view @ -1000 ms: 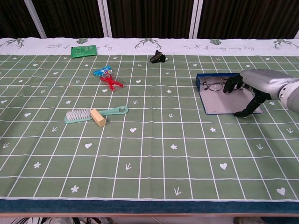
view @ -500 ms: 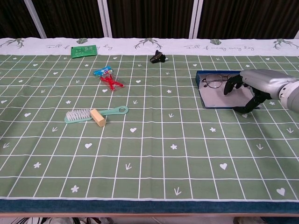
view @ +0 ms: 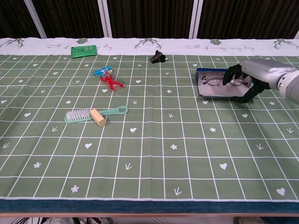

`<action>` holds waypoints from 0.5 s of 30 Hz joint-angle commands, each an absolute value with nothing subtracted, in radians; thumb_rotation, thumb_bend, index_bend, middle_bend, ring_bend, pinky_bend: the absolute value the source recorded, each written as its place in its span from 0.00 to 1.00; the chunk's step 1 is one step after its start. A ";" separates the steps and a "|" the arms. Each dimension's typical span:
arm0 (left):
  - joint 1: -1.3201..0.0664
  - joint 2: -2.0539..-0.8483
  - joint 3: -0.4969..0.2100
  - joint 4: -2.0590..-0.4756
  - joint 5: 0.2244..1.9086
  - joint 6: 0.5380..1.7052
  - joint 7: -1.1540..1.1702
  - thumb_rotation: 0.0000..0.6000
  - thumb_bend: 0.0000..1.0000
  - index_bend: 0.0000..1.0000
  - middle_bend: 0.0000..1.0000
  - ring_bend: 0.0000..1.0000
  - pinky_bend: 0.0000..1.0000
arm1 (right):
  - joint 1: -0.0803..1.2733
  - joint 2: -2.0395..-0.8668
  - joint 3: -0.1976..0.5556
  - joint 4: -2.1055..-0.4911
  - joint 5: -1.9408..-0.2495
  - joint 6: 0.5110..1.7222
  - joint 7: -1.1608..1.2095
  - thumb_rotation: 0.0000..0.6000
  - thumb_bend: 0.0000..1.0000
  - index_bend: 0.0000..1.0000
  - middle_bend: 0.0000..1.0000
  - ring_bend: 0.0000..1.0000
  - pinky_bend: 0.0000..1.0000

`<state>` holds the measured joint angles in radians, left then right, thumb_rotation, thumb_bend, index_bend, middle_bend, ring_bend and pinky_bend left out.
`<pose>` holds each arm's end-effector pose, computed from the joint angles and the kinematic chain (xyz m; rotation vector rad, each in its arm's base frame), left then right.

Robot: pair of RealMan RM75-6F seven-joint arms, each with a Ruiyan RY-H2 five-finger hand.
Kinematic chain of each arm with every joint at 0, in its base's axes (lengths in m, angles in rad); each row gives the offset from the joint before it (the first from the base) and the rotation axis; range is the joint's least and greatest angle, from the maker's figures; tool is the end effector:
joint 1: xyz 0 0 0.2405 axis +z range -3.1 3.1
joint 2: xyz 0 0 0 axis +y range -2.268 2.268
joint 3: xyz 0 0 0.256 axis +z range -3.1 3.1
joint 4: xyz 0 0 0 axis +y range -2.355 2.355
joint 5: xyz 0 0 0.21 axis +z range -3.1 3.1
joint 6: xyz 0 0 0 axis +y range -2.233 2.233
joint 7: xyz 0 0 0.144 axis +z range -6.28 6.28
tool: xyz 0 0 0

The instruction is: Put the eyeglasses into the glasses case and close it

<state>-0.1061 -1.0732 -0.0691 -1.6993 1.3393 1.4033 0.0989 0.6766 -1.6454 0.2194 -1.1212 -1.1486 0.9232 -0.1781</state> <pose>-0.3167 0.1888 0.1651 -1.3238 -0.9684 -0.7688 -0.2220 -0.3783 -0.0089 1.6703 -0.9805 0.8425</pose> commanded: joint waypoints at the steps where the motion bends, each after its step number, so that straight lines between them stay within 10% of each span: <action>1: -0.106 -1.073 -0.069 -1.700 1.339 1.403 0.098 1.00 0.32 0.06 0.00 0.00 0.00 | 0.690 -1.650 0.233 -1.101 -1.141 0.914 -0.174 1.00 0.41 0.36 0.29 0.25 0.21; 15: -0.106 -1.071 -0.069 -1.701 1.337 1.401 0.097 1.00 0.32 0.06 0.00 0.00 0.00 | 0.735 -1.695 0.250 -0.976 -1.143 0.855 -0.119 1.00 0.41 0.44 0.30 0.25 0.21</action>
